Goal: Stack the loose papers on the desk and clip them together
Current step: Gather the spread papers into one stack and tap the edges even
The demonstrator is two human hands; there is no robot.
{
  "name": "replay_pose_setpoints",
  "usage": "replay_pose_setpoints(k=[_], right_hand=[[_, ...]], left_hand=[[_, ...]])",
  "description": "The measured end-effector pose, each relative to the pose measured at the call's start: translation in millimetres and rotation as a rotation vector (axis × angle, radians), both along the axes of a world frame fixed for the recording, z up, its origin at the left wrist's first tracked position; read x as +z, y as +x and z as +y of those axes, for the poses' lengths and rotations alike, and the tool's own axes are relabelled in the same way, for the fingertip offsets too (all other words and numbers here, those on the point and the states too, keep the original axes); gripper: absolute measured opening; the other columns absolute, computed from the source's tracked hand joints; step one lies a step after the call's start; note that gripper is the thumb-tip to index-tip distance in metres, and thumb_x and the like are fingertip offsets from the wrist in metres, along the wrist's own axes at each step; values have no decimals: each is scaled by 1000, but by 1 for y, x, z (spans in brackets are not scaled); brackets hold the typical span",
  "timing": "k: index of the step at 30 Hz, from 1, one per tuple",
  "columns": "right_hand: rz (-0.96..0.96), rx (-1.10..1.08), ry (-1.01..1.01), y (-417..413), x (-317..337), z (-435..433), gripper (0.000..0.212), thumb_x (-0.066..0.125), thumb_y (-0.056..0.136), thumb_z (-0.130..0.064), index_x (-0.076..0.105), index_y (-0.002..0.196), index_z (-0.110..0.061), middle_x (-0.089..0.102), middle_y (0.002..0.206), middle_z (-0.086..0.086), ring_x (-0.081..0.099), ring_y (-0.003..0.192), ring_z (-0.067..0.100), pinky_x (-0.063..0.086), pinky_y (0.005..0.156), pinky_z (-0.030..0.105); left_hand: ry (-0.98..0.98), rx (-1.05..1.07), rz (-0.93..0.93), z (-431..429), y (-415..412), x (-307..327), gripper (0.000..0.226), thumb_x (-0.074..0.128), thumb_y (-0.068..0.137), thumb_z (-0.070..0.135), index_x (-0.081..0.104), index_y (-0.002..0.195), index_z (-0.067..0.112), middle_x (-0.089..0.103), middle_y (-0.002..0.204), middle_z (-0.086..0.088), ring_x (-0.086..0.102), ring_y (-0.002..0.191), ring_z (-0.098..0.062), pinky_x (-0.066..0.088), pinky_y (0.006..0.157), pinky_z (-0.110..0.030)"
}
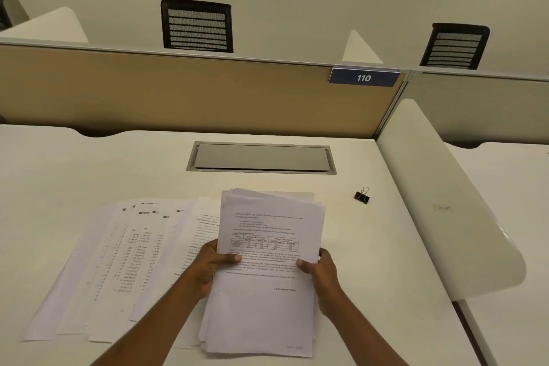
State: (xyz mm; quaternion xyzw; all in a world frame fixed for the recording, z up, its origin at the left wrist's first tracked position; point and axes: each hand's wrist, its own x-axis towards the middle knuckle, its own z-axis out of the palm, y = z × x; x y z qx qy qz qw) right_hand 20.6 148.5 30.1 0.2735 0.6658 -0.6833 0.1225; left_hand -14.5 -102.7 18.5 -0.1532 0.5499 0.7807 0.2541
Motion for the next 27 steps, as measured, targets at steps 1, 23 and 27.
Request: replay_pose_setpoints(k=[1,23,27], right_hand=[[34,46,-47,-1,1,0,52,76,68,-11,57,116,-13,71,109,6,69,96,26,56,87,46],[16,146,325,-25,-15,-98,21,62,86,-7,52,103,-15,61,108,3,60,97,19,52,85,31],[-22,166,489,-33,-19,-111,14,57,85,-7,49,96,-12,52,109,9,55,99,23,52,88,38]], left_hand=[[-4,-5,4,-1,0,1,74,89,48,0,65,118,-1,66,118,-27,63,109,-48,44,98,-65],[-791,-43,124,-55,-37,-2,29,60,93,14,58,122,9,65,121,-11,62,102,-26,53,87,-37],[-1384,-237,135,-52,-41,-5,35,54,93,36,55,124,19,55,124,-10,47,118,-33,42,99,-48]])
